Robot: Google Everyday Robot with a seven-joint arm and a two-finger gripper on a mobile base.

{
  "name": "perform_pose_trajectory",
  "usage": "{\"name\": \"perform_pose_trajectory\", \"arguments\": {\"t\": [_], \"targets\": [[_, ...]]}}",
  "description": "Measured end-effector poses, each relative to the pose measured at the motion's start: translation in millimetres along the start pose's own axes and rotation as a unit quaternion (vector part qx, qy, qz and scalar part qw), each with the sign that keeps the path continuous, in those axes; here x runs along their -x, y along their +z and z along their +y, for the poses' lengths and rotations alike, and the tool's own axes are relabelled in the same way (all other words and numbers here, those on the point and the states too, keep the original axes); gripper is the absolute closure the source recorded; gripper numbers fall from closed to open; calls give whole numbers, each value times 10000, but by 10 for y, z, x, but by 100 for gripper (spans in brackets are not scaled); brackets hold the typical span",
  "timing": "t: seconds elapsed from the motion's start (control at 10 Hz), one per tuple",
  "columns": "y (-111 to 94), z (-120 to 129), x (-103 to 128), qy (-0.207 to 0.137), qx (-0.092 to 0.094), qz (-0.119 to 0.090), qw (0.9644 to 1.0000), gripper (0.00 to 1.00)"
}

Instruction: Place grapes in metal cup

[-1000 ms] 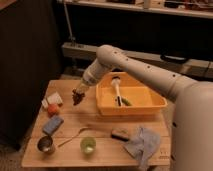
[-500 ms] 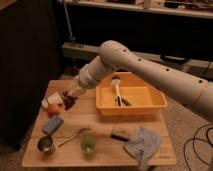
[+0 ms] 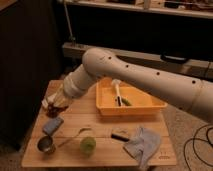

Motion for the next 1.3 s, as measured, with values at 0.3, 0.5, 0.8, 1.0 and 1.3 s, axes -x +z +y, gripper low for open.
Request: {"name": "perform_pose_trajectory", "arguments": {"t": [0.3,0.5,0.8,1.0,1.3], "targets": [[149,87,107,-251,188,-69,9995,100],[188,198,174,-451,333,-110,9984,100],[195,275,193,-570,426,-124,9974,100],[193,275,194,-570,424,-124,9974,100],[193,275,193,-569,424,-124,9974,100]]}}
